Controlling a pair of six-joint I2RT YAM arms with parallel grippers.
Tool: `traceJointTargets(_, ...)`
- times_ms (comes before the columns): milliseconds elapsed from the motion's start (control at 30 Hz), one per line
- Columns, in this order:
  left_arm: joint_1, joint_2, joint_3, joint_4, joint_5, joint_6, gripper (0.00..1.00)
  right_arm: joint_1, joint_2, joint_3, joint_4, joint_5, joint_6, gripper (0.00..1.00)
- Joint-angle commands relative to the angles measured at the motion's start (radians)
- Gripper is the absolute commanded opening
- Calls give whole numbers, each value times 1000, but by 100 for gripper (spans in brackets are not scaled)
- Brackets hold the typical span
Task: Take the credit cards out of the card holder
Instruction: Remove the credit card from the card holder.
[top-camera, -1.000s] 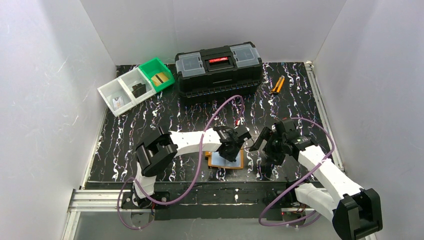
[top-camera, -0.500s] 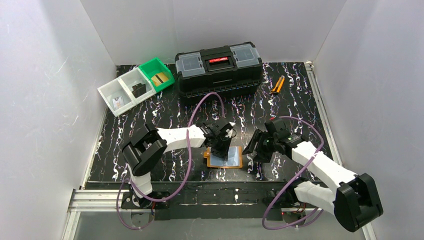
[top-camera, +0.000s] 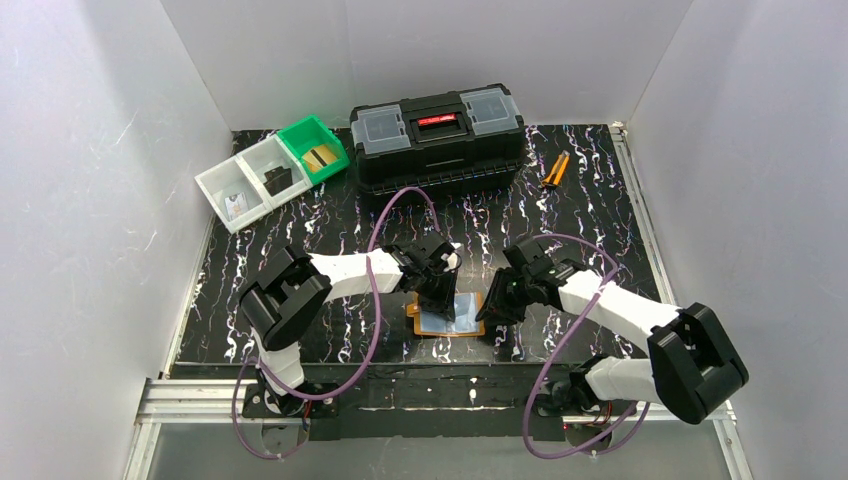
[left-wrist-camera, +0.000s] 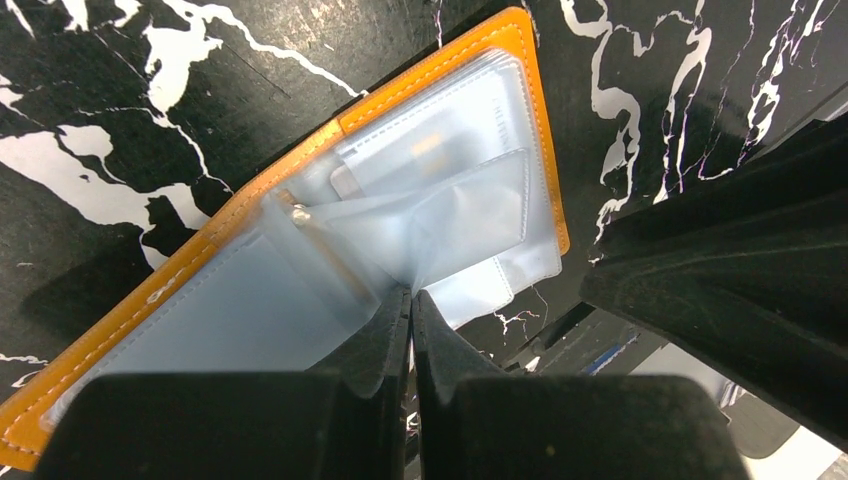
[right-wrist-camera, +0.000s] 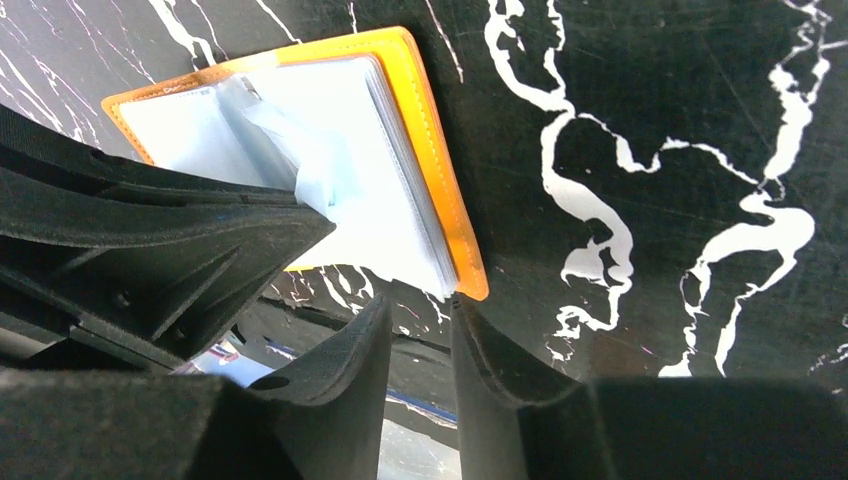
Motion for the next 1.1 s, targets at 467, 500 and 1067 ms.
traceJointTargets(467,14,-40,-31,-25,26,4,0,39,103,66,44,30,7,28)
traceJointTargets(500,14,-39,-31,-25,27,5,0,40,106,64,44,29,7,28)
traceJointTargets(1067,14,-33,-21,-27,37,5,0,58,117,76,59,20,14,23)
